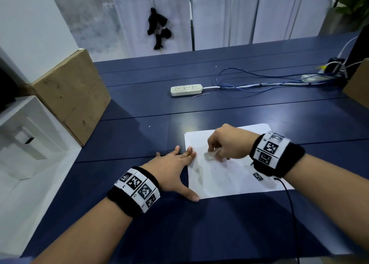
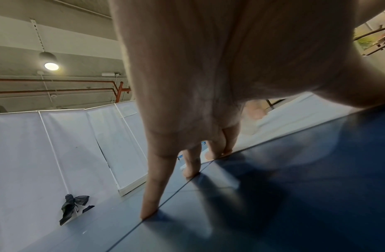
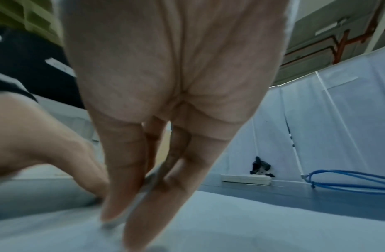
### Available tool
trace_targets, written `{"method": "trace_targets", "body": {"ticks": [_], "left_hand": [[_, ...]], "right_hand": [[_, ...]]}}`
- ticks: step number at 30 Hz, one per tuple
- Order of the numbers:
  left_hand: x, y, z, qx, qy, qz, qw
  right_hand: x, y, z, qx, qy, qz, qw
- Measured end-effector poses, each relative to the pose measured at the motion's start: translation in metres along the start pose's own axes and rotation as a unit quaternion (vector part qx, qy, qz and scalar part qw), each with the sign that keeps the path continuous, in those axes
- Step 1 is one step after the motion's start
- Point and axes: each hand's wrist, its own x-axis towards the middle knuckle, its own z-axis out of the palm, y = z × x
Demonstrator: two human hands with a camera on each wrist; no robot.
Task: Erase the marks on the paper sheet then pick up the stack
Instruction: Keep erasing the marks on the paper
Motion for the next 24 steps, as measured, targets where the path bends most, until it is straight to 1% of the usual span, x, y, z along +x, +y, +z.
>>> {"method": "trace_targets", "body": {"ticks": [3, 4, 5, 6, 7, 9, 10, 12, 14, 16, 17, 18, 19, 20, 22, 24], "left_hand": [[0.001, 0.0, 0.001, 0.002, -0.001, 0.0, 1.0], [0.001, 0.0, 0.001, 0.002, -0.002, 0.0, 1.0], [0.001, 0.0, 0.001, 0.002, -0.003, 0.001, 1.0], [0.001, 0.0, 0.001, 0.003, -0.002, 0.001, 1.0], [0.001, 0.001, 0.0, 0.004, 0.0, 0.002, 1.0], [0.0, 0.001, -0.001, 0.002, 0.001, 0.002, 1.0], [-0.001, 0.001, -0.001, -0.001, 0.0, 0.002, 1.0], [0.0, 0.0, 0.0, -0.002, 0.002, 0.004, 1.0], [0.0, 0.0, 0.0, -0.003, 0.003, 0.003, 1.0], [0.0, 0.0, 0.001, -0.002, 0.004, 0.003, 1.0], [0.0, 0.0, 0.001, -0.002, 0.002, 0.003, 1.0], [0.001, 0.0, 0.001, -0.001, 0.001, 0.003, 1.0], [0.001, 0.0, 0.001, 0.0, 0.001, 0.004, 1.0], [0.001, 0.0, 0.001, 0.001, 0.002, 0.005, 1.0], [0.0, 0.0, 0.001, 0.001, 0.0, 0.003, 1.0], [0.0, 0.0, 0.001, -0.001, -0.001, 0.002, 1.0]], "right_hand": [[-0.019, -0.005, 0.01, 0.026, -0.109, -0.043, 0.993], [-0.023, -0.008, 0.012, 0.028, -0.131, -0.047, 0.99], [-0.023, -0.008, 0.012, 0.023, -0.132, -0.047, 0.99], [-0.021, -0.008, 0.011, 0.011, -0.114, -0.043, 0.992], [-0.015, -0.008, 0.008, -0.005, -0.082, -0.035, 0.996], [-0.003, -0.006, 0.001, -0.029, -0.006, -0.002, 1.0], [0.0, -0.004, -0.002, -0.027, 0.018, 0.017, 0.999], [0.001, 0.001, -0.001, -0.005, 0.021, 0.03, 0.999], [-0.008, 0.001, 0.004, 0.018, -0.025, 0.003, 1.0], [-0.021, -0.005, 0.009, 0.033, -0.1, -0.024, 0.994], [-0.024, -0.007, 0.011, 0.032, -0.122, -0.028, 0.992], [-0.025, -0.009, 0.011, 0.021, -0.123, -0.026, 0.992], [-0.023, -0.009, 0.011, 0.004, -0.106, -0.02, 0.994], [-0.019, -0.008, 0.009, -0.011, -0.074, -0.01, 0.997], [-0.007, -0.004, 0.004, -0.024, 0.008, 0.027, 0.999], [-0.002, 0.002, 0.001, -0.027, 0.052, 0.053, 0.997]]}}
